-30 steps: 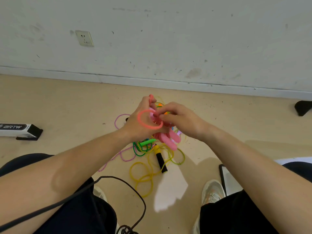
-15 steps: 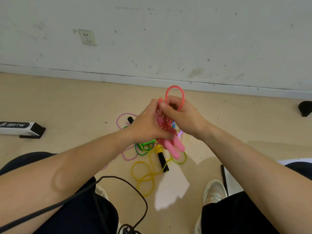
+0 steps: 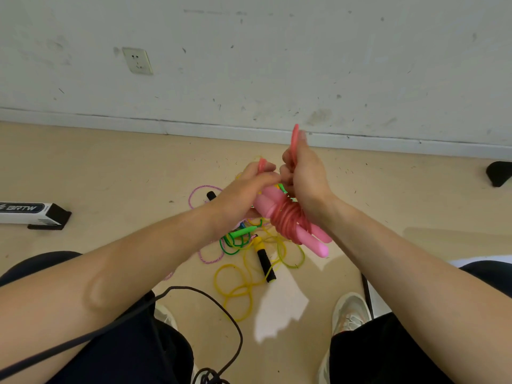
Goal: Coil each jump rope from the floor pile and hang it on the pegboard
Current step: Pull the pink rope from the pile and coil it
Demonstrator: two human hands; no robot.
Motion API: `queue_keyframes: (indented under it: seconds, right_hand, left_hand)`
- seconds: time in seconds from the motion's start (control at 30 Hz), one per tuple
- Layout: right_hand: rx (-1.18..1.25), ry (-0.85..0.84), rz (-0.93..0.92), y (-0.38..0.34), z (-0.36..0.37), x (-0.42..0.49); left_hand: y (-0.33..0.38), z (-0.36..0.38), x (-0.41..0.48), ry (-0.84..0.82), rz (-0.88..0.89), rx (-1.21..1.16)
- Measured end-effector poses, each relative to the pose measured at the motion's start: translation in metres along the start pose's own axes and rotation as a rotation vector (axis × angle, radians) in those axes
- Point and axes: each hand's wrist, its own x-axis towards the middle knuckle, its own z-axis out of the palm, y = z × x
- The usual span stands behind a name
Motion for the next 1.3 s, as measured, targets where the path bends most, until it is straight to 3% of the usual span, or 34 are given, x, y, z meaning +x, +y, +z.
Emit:
queue_keyframes:
  seconds: [0.13,0.43,0.63,1.03,1.3]
  right_hand:
    - [-0.276,0.057,-0.164,0.005,0.0,0.004]
    - [-0.626,0.081,-0.205,0.022,-0.007,0.017]
    - [-0.72,0.047,-0.214,0.024,-0.009,0.017]
    - [-0.82,0.0,-0.256,0.015,-0.015,0.014]
    - [-0.662,0.01,-0.251,0.027,-0.014,0.01]
  left_hand:
    - [0.014,-0.009,-0.001,-0.053,-0.086,-0.284]
    - [0.014,-0.014,-0.007,-0.136,-0.098,-0.397]
    - [0.01,-0.019,-0.004,-0.134,-0.124,-0.365]
    - [0.018,-0.035,-0.003,-0.303,-0.14,-0.146]
    - [0.024,-0.04,-0.001,-0.137,-0.106,-0.114]
